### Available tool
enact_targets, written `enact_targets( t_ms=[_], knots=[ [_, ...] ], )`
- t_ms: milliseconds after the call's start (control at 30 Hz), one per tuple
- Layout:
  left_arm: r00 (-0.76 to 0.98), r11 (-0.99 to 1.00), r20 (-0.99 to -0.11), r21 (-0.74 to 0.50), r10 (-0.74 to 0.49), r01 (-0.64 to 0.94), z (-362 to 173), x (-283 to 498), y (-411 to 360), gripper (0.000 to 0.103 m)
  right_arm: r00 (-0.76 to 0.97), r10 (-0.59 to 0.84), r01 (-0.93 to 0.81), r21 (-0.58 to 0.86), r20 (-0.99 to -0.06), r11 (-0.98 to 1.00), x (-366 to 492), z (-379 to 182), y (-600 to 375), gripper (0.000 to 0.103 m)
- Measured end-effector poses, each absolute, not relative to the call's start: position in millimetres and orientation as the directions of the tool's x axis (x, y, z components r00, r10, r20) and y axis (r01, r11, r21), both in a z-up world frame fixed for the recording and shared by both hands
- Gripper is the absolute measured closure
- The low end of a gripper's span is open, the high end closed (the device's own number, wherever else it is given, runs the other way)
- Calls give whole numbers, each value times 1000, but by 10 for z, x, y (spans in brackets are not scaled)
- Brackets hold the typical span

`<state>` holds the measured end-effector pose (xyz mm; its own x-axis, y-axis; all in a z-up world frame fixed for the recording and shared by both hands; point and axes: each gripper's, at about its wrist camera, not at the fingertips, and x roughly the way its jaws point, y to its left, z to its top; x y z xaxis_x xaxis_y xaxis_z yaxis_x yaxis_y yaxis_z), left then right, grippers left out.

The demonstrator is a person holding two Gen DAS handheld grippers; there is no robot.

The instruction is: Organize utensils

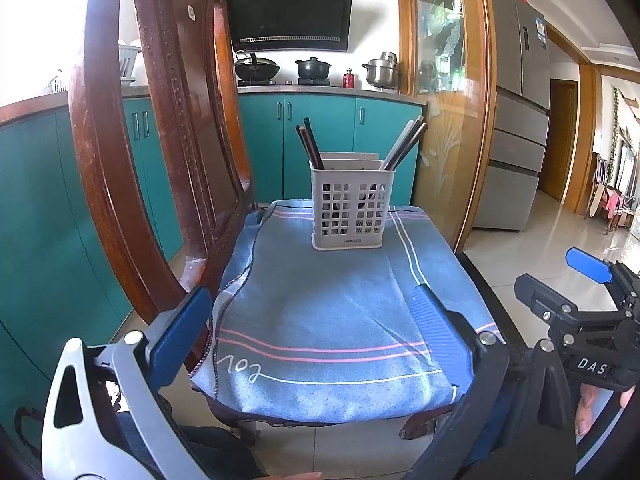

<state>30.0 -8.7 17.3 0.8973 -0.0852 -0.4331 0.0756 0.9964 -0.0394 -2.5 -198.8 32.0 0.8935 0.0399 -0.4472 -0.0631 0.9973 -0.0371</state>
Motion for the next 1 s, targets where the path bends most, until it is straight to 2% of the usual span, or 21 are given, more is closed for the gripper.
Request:
enact_targets(
  t_ms=[1000],
  knots=[
    [887,993,-447,-35,-114,109,159,283,-114,3,893,31,-54,-39,-448,998,-79,303,-1934,3]
  ],
)
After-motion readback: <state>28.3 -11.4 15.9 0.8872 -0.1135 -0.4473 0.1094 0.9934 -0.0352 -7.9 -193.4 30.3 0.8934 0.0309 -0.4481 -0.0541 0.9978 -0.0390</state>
